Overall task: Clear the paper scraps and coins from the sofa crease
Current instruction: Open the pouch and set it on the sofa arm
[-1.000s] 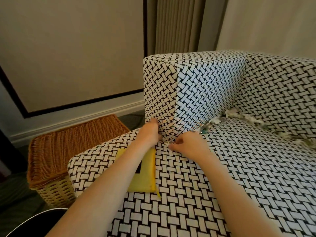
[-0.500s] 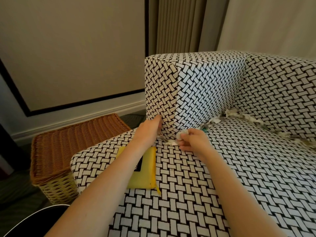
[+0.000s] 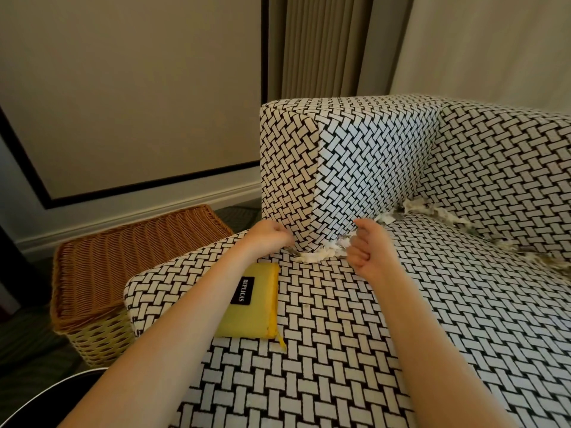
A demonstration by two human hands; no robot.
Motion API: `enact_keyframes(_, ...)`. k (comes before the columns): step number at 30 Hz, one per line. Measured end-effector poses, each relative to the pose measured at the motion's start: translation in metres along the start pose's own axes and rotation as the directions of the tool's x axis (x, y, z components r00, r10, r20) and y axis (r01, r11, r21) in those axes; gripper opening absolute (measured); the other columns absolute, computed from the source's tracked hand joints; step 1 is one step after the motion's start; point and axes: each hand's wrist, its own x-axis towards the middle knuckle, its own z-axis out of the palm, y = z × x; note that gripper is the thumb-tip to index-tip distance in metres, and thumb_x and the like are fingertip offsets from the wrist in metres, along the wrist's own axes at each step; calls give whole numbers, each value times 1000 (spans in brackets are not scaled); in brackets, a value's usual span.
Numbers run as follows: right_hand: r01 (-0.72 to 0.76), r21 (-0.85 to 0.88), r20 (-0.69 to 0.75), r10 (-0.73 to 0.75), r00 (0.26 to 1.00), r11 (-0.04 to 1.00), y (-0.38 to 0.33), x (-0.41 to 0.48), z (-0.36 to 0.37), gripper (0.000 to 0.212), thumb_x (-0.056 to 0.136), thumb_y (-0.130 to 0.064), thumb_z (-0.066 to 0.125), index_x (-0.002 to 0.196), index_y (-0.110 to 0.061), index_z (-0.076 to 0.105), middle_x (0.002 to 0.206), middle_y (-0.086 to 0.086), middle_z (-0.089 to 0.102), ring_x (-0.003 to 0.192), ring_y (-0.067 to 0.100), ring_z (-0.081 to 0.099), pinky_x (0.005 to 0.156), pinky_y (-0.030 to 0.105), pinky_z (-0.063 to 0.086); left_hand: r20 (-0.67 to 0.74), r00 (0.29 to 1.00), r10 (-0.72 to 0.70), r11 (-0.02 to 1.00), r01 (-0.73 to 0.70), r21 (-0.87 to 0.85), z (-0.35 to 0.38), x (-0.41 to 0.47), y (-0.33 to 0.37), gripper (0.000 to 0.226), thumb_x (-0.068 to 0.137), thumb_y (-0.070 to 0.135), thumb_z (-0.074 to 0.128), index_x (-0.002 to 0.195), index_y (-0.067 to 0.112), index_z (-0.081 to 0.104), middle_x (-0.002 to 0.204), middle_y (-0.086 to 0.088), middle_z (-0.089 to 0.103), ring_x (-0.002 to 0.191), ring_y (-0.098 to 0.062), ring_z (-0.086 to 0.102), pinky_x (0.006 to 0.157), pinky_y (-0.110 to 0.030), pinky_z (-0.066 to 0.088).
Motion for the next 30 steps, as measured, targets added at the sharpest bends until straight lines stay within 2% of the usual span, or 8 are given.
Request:
enact_keyframes(4,106,-444,-176,-202,963,890,-10,0,-7,37,95,-28,46,61,-17,40,48,-5,31,39,9,24,34,20,22,-19,984,180,949,-169,266,10,2,-10,19,78,19,72,97,16,71,128,-1,57,122,-18,47,100,-29,35)
enact_keyframes(6,151,-806,-82,-360,929,572,-11,-2,-10,30,94,-27,48,68,-13,56,61,-1,47,53,16,45,49,26,37,-52,973,227,927,-199,317,11,3,-11,23,77,21,73,99,15,72,128,-1,59,125,-19,47,107,-32,33)
enact_keyframes(9,147,-973,81,-329,941,181,-5,-5,-15,16,87,-24,61,98,-15,69,107,4,65,102,19,59,74,25,40,-34,968,249,892,-216,397,12,2,-9,31,78,25,71,106,14,71,122,-1,63,119,-19,52,106,-33,37)
enact_keyframes(12,140,-977,81,-324,943,162,-4,-6,-14,23,83,-29,67,102,-18,69,123,1,61,112,18,54,76,24,36,-17,962,273,852,-234,469,13,1,-7,32,81,28,67,109,13,69,115,-4,66,109,-19,57,97,-30,43)
enact_keyframes(16,165,-972,77,-438,896,165,2,1,-9,24,86,-33,61,107,-23,68,90,-1,63,72,12,57,58,23,41,-19,935,355,798,-292,527,17,-1,-7,29,88,29,59,109,11,69,109,-6,66,101,-19,59,84,-24,43)
enact_keyframes(20,143,-989,111,-464,879,34,11,9,-8,21,89,-33,58,105,-26,69,102,0,67,84,15,59,64,25,45,-109,895,433,824,-344,450,11,-4,-9,26,94,27,50,96,8,67,93,-2,64,80,-13,57,70,-17,42)
enact_keyframes(26,282,-891,71,-504,861,356,6,14,-13,15,88,-33,60,82,-21,68,62,-3,55,51,10,42,47,21,33,-222,975,23,972,-73,-222,-2,2,-6,25,98,22,32,105,5,48,69,0,46,52,-11,37,45,-21,32)
enact_keyframes(30,118,-377,-91,-164,982,918,-1,7,-4,31,92,-18,40,62,-15,41,42,-6,32,35,8,23,33,19,20,32,981,-191,625,146,-767,-15,-4,-5,19,99,16,33,107,4,44,68,-6,50,38,-7,32,31,-13,30)
